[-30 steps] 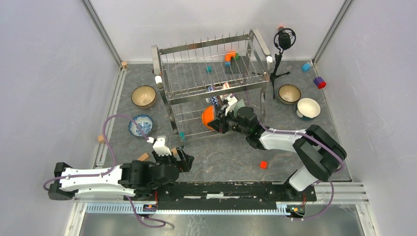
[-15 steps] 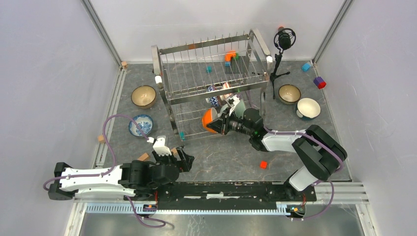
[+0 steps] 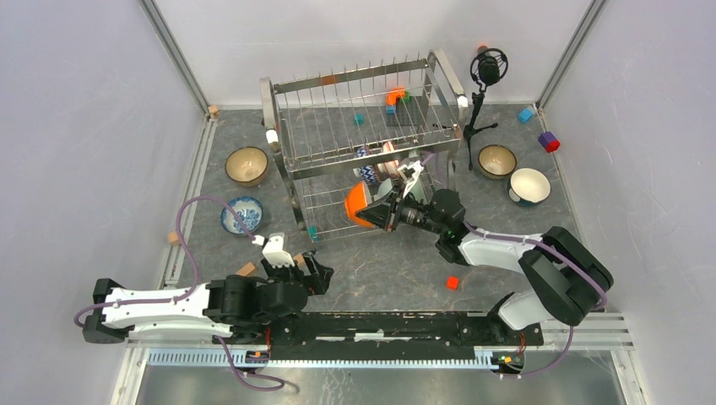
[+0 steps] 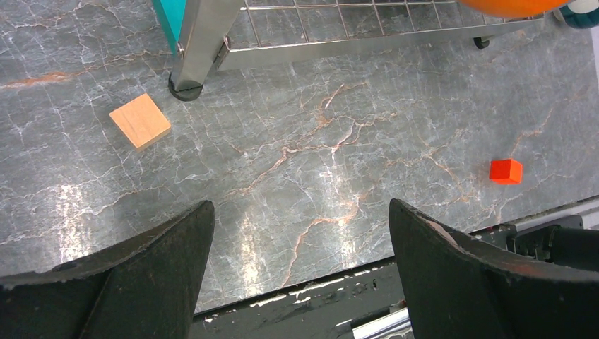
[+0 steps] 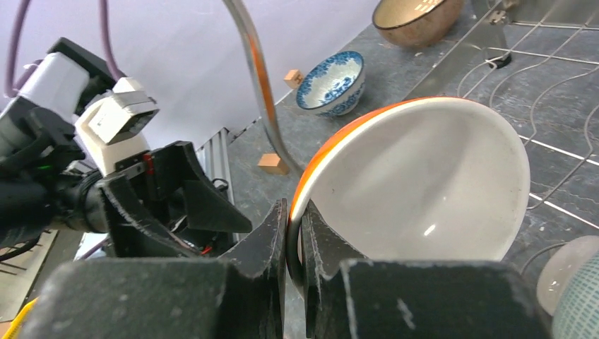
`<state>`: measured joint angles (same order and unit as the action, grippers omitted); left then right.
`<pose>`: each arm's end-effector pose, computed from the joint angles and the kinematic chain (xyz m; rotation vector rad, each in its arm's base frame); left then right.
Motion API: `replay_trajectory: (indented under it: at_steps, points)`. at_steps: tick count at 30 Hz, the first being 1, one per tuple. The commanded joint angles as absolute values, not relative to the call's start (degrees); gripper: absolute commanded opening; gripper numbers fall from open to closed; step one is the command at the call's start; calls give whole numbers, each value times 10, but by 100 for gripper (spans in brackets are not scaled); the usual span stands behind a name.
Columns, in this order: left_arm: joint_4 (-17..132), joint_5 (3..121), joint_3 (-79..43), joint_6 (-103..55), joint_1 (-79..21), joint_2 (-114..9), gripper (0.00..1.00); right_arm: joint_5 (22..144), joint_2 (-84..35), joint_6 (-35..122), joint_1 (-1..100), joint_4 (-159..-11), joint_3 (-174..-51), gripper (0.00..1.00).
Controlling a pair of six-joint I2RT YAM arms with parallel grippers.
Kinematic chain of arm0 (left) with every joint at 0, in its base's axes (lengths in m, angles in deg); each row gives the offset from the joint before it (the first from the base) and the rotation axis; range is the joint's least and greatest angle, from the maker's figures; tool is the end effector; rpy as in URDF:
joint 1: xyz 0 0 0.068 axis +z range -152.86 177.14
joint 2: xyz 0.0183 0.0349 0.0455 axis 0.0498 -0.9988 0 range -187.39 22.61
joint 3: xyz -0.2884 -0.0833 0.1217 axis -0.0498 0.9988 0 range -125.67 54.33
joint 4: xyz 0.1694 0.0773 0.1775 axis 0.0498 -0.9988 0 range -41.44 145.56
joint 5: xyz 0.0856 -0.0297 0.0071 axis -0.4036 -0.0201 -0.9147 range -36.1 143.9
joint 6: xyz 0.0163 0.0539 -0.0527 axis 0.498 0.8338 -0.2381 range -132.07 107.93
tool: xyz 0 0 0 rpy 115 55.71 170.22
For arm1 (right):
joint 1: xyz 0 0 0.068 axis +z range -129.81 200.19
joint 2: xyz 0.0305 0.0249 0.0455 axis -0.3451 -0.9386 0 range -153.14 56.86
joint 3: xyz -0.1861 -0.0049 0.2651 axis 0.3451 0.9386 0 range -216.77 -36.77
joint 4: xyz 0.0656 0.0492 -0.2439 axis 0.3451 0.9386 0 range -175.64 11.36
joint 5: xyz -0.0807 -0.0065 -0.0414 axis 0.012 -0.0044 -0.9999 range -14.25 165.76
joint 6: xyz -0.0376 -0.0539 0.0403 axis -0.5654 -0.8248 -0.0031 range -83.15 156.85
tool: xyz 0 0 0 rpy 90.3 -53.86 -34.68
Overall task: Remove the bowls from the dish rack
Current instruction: Pick up the bowl from the dish rack, then place the bowl at the center of the board.
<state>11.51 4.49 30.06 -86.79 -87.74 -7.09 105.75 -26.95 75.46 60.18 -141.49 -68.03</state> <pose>0.0555 -0.0612 0.2186 -0.1704 2.1387 -0.5962 0.2168 0.2246 0.2811 -0.4892 1.6477 1.4524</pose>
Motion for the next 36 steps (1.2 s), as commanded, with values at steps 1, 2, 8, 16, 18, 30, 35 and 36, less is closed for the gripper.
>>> replay_trajectory:
  at_steps: [1, 2, 8, 16, 18, 30, 35, 36]
  points:
    - [118, 15, 269, -871, -877, -69, 98, 1089, -222, 778, 600, -1487, -658, 0]
    - [113, 15, 264, -871, -877, -67, 98, 1093, -210, 779, 600, -1487, -649, 0]
    - [91, 11, 237, -864, -876, -53, 99, 1087, -84, 706, 614, -1364, -591, 0]
    - [67, -27, 210, -890, -877, -51, 100, 960, 121, 513, 685, -1019, -584, 0]
    - [100, -23, 224, -872, -877, -27, 100, 912, 153, 485, 711, -963, -579, 0]
    - [275, 81, 264, -748, -877, -81, 100, 562, 74, 373, 972, -871, -606, 0]
    - [236, 109, 169, -710, -878, -241, 100, 487, 6, 327, 1047, -861, -634, 0]
    - [235, 111, 160, -706, -877, -255, 100, 477, 2, 324, 1057, -861, -635, 0]
